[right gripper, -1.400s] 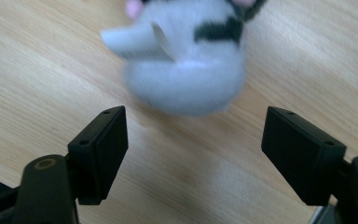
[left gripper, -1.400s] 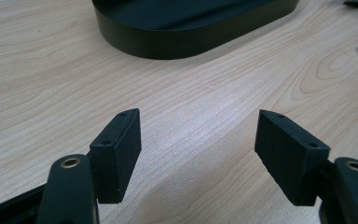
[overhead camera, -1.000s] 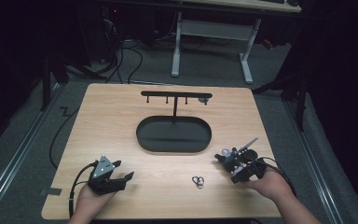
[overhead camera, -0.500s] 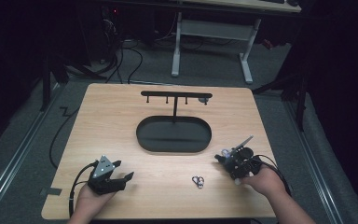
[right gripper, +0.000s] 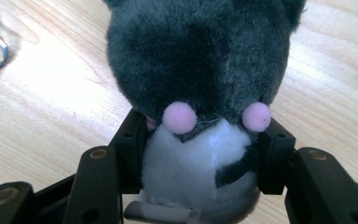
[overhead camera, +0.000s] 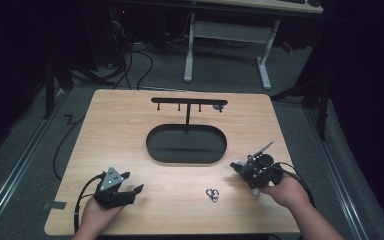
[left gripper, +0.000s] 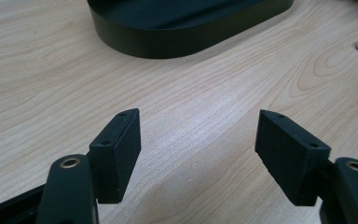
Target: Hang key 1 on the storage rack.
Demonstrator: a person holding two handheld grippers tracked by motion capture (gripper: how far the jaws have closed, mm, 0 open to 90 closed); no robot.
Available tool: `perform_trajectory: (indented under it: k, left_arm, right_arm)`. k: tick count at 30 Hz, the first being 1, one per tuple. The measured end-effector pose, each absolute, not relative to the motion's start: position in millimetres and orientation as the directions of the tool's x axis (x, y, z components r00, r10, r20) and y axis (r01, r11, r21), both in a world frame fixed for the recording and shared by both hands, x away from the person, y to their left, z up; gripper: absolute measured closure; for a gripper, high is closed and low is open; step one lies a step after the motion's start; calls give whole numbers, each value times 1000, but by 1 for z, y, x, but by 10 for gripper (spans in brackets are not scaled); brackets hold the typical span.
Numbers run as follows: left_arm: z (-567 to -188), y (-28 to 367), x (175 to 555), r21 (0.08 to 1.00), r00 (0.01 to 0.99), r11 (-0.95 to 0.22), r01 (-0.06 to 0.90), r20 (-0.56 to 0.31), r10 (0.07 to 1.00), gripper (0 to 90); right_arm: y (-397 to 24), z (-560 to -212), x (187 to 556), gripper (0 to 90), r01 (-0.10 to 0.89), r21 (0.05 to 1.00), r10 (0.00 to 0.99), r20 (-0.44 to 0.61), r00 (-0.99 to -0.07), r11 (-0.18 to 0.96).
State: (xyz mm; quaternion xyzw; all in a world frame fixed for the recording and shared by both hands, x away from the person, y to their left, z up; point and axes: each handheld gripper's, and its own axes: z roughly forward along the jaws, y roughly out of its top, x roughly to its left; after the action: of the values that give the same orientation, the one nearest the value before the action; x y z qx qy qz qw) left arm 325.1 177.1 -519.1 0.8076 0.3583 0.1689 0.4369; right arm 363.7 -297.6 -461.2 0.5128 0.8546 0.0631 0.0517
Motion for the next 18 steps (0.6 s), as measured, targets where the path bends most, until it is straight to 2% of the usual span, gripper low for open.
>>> perform_trajectory:
  k: [4,6,18]
  left_arm:
    - [-519,177,325,828,685,-360,431,-41,727,318]
    - [-519,178,325,831,685,-358,426,-37,728,317]
    - [-516,181,324,844,679,-340,415,-39,733,313]
  right_arm:
    - [-294,-451,362,477,880,157,891,-9,-453,449]
    - [-294,-444,364,477,863,175,876,1,-482,474]
    - [-283,-413,370,477,846,202,864,3,-504,493]
